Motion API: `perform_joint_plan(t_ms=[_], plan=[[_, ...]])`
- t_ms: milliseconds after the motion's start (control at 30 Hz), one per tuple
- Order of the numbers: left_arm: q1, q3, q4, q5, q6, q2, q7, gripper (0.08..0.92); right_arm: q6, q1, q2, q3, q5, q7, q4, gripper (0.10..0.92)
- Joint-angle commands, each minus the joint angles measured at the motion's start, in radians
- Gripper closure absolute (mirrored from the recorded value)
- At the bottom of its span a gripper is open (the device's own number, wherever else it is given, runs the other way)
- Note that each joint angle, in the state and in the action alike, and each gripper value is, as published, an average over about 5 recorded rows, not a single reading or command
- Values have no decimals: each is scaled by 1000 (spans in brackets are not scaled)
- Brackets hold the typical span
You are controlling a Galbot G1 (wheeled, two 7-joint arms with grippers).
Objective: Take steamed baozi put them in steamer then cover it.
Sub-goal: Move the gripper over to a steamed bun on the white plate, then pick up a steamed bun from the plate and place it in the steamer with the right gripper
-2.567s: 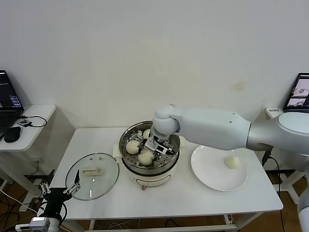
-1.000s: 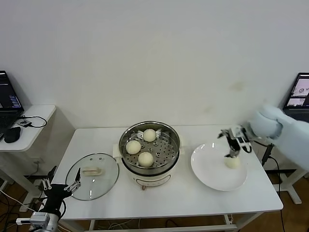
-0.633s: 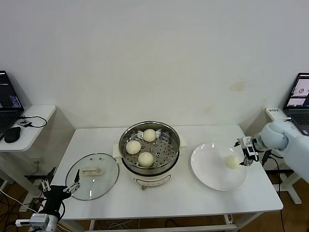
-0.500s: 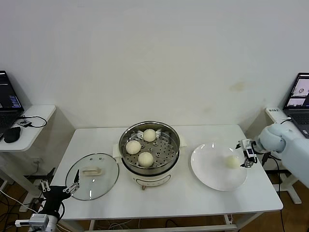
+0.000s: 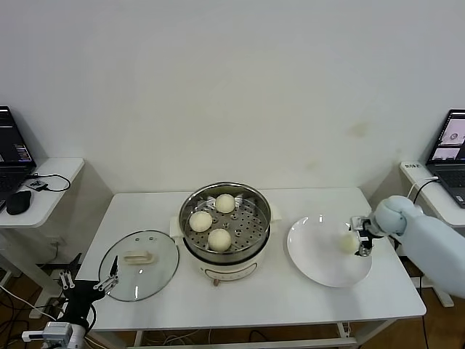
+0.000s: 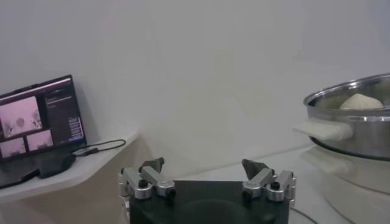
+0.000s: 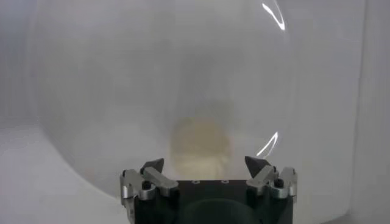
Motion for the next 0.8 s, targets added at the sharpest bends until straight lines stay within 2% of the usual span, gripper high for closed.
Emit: perform_joint_plan(t_ms=[33, 433, 600, 800], plan=[[-2, 1, 2, 0, -1, 1, 0, 177, 2, -22, 57, 27, -40, -2, -71, 247], [1, 0, -4, 0, -1, 0, -1, 177, -21, 40, 25, -8, 18, -29, -17, 442], [1, -4, -8, -2, -1, 3, -1, 177, -70, 177, -56, -131, 129, -54, 109, 463], [-7, 4, -8, -2, 0, 3, -1, 177, -154, 431, -128, -308, 333, -66, 277, 458]])
